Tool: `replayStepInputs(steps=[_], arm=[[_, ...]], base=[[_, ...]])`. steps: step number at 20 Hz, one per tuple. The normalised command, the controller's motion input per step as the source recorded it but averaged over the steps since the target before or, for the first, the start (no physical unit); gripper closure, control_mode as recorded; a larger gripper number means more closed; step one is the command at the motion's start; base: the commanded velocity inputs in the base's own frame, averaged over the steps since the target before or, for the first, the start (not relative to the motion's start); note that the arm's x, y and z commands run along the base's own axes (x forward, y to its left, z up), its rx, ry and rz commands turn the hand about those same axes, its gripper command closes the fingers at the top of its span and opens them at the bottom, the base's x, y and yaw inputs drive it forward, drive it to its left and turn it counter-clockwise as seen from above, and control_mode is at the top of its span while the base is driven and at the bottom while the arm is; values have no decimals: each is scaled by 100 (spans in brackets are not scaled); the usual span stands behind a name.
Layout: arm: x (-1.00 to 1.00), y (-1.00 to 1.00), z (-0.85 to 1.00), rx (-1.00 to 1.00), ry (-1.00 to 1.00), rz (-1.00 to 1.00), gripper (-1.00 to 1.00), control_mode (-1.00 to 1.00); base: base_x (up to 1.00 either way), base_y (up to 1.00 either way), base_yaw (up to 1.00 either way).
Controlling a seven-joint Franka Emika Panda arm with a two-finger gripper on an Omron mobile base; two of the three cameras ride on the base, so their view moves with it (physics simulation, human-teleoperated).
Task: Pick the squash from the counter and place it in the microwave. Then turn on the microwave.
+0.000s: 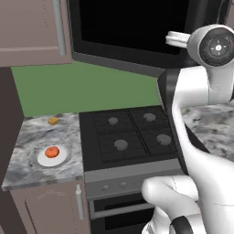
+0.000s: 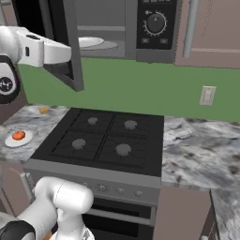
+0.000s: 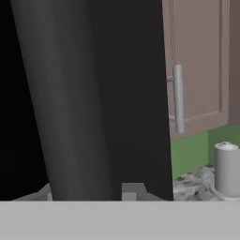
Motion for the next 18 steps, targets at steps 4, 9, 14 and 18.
replayStepInputs(steps=[4,9,14,18], arm=[[-58,5,0,0,0,-10,100,-100],[-57,9,0,0,0,-9,100,-100],[-53,12,0,0,0,-6,100,-100],[-48,14,0,0,0,-4,100,-100]], base=[[0,0,0],[0,0,0],[0,0,0],[0,0,0]])
